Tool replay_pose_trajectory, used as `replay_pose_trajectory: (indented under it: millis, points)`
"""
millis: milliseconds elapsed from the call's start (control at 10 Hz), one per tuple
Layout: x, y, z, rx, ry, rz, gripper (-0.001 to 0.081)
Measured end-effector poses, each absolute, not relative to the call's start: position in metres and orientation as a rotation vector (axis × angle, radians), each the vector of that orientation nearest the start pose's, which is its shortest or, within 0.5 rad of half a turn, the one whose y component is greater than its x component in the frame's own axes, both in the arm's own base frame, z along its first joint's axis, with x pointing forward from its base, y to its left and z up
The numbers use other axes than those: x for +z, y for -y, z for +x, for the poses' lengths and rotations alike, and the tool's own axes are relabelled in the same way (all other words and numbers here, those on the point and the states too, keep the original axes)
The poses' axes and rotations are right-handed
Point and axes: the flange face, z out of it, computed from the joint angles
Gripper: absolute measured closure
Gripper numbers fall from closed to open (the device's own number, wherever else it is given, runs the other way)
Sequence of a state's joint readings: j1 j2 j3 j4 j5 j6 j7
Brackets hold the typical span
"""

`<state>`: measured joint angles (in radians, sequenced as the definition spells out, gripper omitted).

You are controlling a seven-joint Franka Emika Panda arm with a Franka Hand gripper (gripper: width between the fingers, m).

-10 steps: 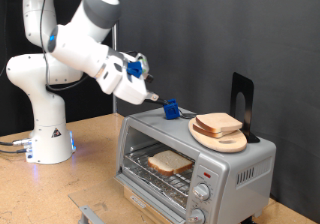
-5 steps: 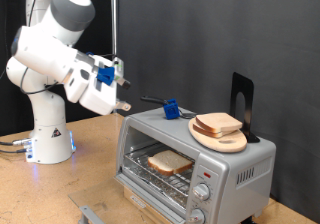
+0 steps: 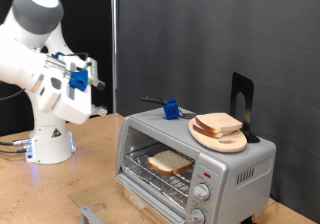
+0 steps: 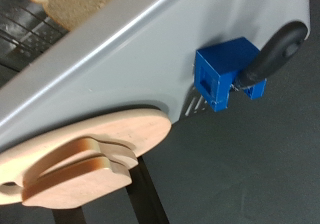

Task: Make a piece of toast with the oven

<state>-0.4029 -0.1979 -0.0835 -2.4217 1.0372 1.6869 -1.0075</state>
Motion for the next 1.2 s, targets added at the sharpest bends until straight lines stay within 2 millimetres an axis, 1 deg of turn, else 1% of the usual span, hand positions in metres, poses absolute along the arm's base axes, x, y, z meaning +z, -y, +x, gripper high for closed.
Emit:
replay_pose_trajectory:
  millis: [100,300,400,500,600,700,800,900,1000,1200]
  points:
    - [0.391,0.131,0.416,-0.353,0.083,-2.065,0.0001]
    - [0.391,0.132,0.417,-0.35,0.082,-2.064,0.0001]
    - [0.39,0.13,0.411,-0.232,0.059,-2.064,0.0001]
    - [0.394,0.132,0.406,-0.089,-0.002,-2.065,0.0001]
    - [0.398,0.139,0.402,0.038,-0.08,-2.07,0.0001]
    - [0.403,0.151,0.406,-0.068,-0.029,-2.072,0.0001]
    - [0.403,0.167,0.404,-0.208,0.052,-2.058,0.0001]
    - [0.4,0.177,0.402,-0.303,0.111,-2.032,0.0001]
    - [0.399,0.175,0.402,-0.261,0.078,-2.041,0.0001]
    - [0.394,0.166,0.395,0.002,-0.066,-2.073,0.0001]
